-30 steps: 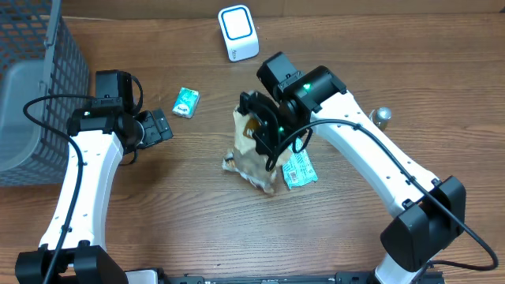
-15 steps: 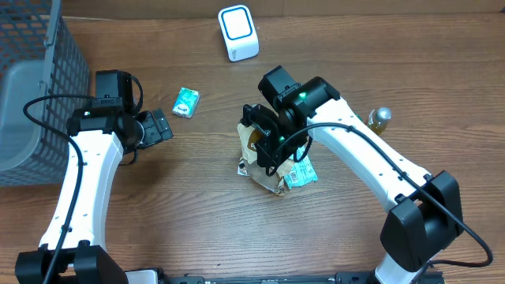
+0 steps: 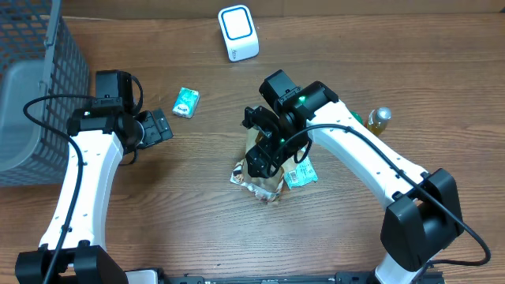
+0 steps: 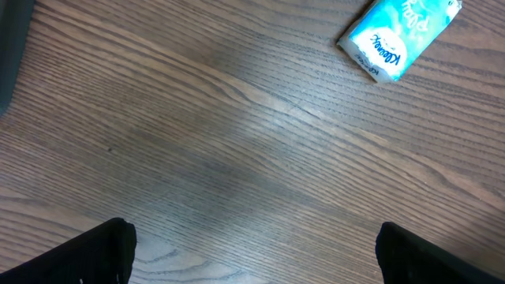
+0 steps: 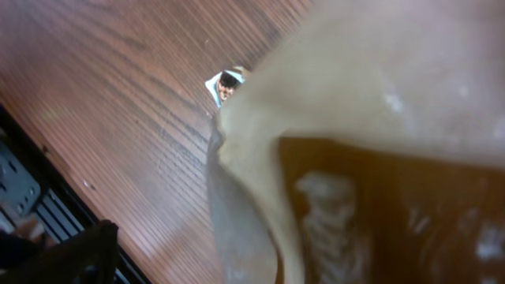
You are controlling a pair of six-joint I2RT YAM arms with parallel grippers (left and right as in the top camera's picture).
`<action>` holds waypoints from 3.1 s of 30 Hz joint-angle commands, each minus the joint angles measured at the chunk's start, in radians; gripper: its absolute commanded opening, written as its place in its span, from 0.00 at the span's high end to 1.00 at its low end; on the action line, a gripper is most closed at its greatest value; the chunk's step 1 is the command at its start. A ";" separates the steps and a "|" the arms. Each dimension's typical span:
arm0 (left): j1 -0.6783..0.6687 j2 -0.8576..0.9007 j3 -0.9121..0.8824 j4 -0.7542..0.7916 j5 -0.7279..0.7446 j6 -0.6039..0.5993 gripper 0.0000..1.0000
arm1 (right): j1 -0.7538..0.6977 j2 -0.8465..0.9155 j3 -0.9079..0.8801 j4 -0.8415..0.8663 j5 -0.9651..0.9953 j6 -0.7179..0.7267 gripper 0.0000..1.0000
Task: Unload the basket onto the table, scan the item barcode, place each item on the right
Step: 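Lower the mushroom bag onto the table center and release it, then raise the open right gripper off the mushroom bag and hover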
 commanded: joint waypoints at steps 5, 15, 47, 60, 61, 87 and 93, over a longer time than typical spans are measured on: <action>0.002 0.005 0.000 0.002 -0.009 0.011 0.00 | -0.003 -0.003 -0.013 0.026 0.078 0.055 0.00; 0.002 0.005 0.000 0.002 -0.009 0.011 0.01 | -0.003 -0.003 -0.013 0.093 0.242 0.262 0.00; 0.002 0.005 0.000 0.002 -0.009 0.011 0.00 | 0.270 0.011 -0.223 0.721 0.069 0.885 0.96; 0.002 0.005 0.000 0.002 -0.009 0.011 0.00 | 0.313 0.011 -0.403 0.860 0.357 1.147 0.96; 0.002 0.005 0.000 0.002 -0.009 0.011 0.00 | 0.313 0.011 -0.416 0.867 0.357 1.172 0.96; 0.002 0.005 0.000 0.002 -0.009 0.011 0.00 | 0.186 0.011 -0.437 0.700 0.310 1.234 0.96; 0.002 0.005 0.000 0.002 -0.009 0.011 0.00 | 0.083 0.010 -0.437 0.616 0.242 1.234 0.96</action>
